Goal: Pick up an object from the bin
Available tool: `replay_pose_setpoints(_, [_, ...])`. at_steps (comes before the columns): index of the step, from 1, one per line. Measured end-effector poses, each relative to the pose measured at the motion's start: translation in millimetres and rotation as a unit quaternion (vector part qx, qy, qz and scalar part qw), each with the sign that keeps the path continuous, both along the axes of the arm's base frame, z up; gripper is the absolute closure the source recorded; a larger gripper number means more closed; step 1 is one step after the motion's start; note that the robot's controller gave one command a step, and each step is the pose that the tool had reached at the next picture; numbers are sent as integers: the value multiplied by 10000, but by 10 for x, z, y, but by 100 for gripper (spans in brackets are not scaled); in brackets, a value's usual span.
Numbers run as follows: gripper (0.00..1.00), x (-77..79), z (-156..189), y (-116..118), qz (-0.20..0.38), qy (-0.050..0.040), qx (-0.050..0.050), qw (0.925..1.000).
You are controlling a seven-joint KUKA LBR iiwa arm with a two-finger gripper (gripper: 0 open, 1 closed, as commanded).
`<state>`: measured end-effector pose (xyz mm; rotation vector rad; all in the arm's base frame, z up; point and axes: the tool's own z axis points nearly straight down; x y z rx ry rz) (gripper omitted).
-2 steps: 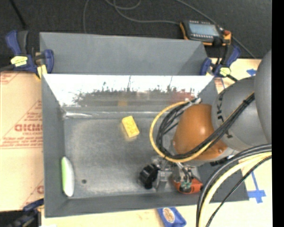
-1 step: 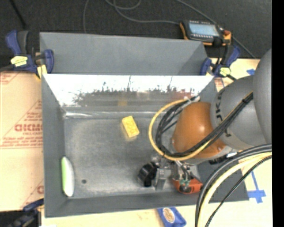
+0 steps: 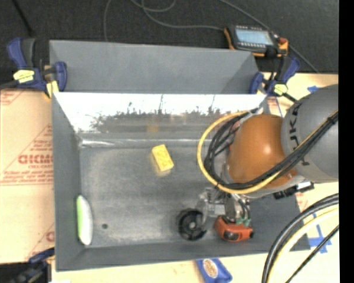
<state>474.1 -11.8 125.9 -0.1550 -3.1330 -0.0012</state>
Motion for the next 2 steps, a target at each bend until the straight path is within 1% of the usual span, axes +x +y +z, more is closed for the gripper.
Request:
replay_pose_setpoints(1, [100,421,372,25,58,-40,-2,10000])
replay_pose_setpoints(2, [100,322,856,-151,183,-4,-7,9998])
